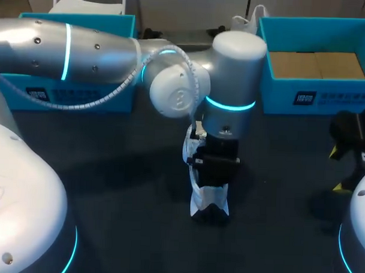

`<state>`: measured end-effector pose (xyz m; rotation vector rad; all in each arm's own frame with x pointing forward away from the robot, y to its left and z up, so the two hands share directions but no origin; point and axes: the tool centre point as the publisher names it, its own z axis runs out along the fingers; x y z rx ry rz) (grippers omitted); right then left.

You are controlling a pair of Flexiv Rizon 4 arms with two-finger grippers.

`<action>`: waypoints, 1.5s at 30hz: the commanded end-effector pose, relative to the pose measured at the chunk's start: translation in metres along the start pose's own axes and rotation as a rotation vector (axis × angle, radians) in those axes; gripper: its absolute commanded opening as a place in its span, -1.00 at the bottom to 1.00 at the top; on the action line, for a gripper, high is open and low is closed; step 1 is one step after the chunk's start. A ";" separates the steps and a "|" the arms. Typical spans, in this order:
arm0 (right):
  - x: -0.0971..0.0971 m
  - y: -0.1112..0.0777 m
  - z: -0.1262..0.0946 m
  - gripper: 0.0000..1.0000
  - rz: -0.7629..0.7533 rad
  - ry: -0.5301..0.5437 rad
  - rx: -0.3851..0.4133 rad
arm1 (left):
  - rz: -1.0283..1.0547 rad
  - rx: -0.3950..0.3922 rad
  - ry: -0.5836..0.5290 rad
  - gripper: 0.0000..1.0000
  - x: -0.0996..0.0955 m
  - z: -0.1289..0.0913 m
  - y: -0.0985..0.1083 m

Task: Take the shoe out of the shoebox, open the shoe tongue, remove and reinsert the insole, then place the shoe into the shoebox

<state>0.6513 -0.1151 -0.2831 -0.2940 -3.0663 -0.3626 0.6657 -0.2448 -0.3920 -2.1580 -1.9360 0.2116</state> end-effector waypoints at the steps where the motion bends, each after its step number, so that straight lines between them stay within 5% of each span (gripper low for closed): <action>1: 0.001 0.000 0.000 1.00 0.001 -0.003 0.003 | -0.012 -0.018 0.014 -1.00 -0.004 0.014 0.000; 17: 0.001 0.000 0.000 1.00 0.001 -0.003 0.003 | -0.048 -0.064 -0.009 -1.00 0.014 -0.010 0.013; 28: 0.001 0.000 0.000 1.00 0.001 -0.003 0.003 | -0.100 -0.224 -0.008 -1.00 0.012 -0.035 0.025; 38: 0.001 0.000 0.000 1.00 0.001 -0.003 0.003 | -0.163 -0.262 -0.002 -0.98 0.019 -0.040 0.036; 40: 0.001 0.000 0.000 1.00 0.001 -0.003 0.003 | -0.169 -0.270 -0.005 -0.05 0.020 -0.040 0.036; 41: 0.001 0.000 0.000 1.00 0.001 -0.003 0.003 | -0.170 -0.270 -0.006 0.67 0.020 -0.040 0.036; 42: 0.001 0.000 0.000 1.00 0.001 -0.003 0.003 | -0.179 -0.272 -0.007 1.00 0.020 -0.040 0.036; 45: 0.001 0.000 0.000 1.00 0.001 -0.003 0.003 | -0.201 -0.286 -0.009 1.00 0.022 -0.038 0.035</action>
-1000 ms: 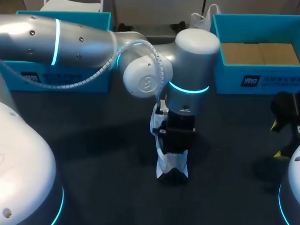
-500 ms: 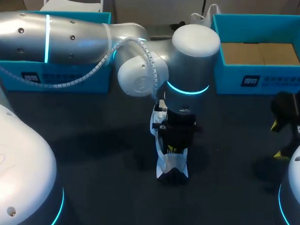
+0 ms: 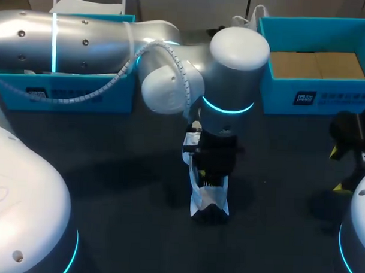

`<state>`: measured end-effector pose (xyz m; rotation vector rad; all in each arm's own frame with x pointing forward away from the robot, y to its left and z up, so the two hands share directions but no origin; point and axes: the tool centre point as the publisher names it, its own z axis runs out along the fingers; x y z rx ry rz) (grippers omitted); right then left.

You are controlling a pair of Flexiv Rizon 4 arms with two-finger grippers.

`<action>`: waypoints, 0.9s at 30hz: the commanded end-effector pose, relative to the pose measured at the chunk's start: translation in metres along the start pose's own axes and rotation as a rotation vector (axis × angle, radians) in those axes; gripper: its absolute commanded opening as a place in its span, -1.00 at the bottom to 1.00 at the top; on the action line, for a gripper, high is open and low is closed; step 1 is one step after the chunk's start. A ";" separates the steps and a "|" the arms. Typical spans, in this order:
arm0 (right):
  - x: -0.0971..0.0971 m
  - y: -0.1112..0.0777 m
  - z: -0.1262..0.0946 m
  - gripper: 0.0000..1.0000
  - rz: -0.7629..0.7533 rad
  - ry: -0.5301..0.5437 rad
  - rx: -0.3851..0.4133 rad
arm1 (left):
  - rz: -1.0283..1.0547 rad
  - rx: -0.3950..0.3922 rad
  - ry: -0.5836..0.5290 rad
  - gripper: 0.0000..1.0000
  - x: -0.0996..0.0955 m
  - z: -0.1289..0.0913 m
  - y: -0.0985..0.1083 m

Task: Take the shoe out of the shoebox, open the shoe tongue, remove and reinsert the insole, then place the shoe into the shoebox

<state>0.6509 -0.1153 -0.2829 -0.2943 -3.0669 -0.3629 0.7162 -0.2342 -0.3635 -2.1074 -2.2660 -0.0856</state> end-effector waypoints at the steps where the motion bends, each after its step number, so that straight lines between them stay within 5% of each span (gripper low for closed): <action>1: 0.001 0.000 0.001 1.00 0.001 -0.003 0.003 | -0.025 -0.027 -0.010 1.00 0.007 0.002 -0.005; 14: 0.001 0.000 0.001 1.00 0.001 -0.003 0.003 | -0.085 -0.038 -0.034 1.00 0.012 0.000 0.002; 27: 0.001 0.000 0.001 1.00 0.001 -0.003 0.003 | -0.047 0.031 -0.053 1.00 0.014 -0.012 0.008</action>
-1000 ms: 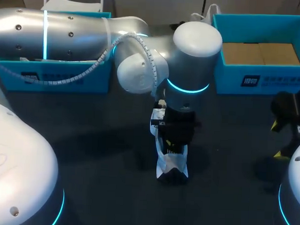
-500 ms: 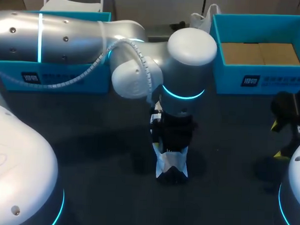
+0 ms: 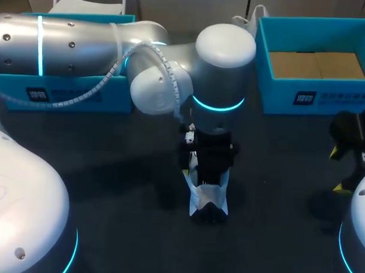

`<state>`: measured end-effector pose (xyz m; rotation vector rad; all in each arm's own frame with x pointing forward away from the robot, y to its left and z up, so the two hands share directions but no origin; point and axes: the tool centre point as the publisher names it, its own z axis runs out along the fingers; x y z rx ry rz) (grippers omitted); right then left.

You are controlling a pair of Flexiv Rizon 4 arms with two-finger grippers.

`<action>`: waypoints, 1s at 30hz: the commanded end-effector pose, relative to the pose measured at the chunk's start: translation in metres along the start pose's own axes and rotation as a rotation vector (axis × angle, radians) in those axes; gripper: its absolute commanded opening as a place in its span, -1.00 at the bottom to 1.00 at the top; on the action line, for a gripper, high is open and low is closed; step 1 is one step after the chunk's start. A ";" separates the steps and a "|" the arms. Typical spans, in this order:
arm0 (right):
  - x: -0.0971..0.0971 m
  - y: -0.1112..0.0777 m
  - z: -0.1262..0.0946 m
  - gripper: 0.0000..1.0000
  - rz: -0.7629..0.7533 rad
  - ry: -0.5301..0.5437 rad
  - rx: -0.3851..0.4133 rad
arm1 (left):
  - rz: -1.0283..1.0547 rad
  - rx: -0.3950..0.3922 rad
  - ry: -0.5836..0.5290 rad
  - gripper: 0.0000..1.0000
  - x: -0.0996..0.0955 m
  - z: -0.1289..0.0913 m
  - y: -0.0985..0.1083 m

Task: Take the shoe out of the shoebox, open the shoe tongue, remove and reinsert the insole, then place the shoe into the shoebox

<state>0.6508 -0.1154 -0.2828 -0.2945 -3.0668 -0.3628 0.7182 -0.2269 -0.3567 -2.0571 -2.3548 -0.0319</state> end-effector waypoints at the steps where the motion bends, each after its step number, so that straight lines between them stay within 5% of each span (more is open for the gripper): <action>1: 0.001 0.000 0.001 1.00 0.001 -0.003 0.003 | 0.023 0.041 -0.005 1.00 0.007 -0.007 0.007; 30: 0.001 0.000 0.001 1.00 0.001 -0.003 0.003 | 0.069 0.028 -0.028 1.00 0.000 -0.018 0.013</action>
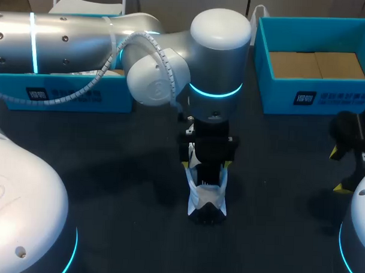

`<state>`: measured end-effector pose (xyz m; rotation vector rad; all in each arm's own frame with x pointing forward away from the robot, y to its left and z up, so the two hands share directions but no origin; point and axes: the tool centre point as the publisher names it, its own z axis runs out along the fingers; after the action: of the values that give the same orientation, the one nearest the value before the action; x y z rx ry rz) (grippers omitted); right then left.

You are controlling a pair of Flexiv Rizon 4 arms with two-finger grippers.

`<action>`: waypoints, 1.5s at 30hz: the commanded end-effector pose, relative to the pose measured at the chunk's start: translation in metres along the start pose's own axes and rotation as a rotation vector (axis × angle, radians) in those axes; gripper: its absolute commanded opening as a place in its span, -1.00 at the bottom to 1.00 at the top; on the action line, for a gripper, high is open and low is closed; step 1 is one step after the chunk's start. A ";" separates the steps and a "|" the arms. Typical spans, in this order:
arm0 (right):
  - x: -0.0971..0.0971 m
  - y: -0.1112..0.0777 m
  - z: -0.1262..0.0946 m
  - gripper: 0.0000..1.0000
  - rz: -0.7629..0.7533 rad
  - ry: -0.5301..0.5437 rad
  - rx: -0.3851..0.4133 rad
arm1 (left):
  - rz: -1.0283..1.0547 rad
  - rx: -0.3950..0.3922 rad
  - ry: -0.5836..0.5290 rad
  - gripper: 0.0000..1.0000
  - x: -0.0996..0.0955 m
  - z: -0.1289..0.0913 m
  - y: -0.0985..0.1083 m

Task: Take the shoe out of the shoebox, open the shoe tongue, remove and reinsert the insole, then place the shoe into the shoebox

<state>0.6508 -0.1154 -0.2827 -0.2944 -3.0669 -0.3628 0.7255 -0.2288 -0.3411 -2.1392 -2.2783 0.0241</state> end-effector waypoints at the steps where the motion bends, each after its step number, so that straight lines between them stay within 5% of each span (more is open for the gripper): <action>1: 0.001 0.000 0.001 1.00 0.001 -0.003 0.003 | -0.007 -0.003 -0.007 1.00 0.003 -0.003 0.008; 11: 0.001 0.000 0.001 1.00 0.001 -0.003 0.003 | -0.045 -0.025 -0.001 1.00 0.001 -0.011 0.035; 21: 0.001 0.000 0.001 1.00 0.001 -0.003 0.003 | -0.065 -0.031 -0.028 1.00 0.003 -0.048 0.075; 24: 0.001 0.000 0.001 1.00 0.001 -0.003 0.003 | -0.070 -0.034 -0.033 0.64 0.002 -0.060 0.086; 27: 0.001 0.000 0.001 1.00 0.001 -0.003 0.003 | -0.068 -0.014 -0.032 -0.09 0.002 -0.065 0.093; 30: 0.001 0.000 0.001 1.00 0.001 -0.003 0.003 | -0.068 -0.013 -0.030 -0.36 0.001 -0.070 0.096; 45: 0.001 0.000 0.001 1.00 0.001 -0.003 0.003 | -0.052 0.006 -0.014 -0.31 0.001 -0.072 0.081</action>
<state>0.6508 -0.1154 -0.2827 -0.2944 -3.0669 -0.3627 0.8119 -0.2214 -0.2699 -2.0823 -2.3337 0.0502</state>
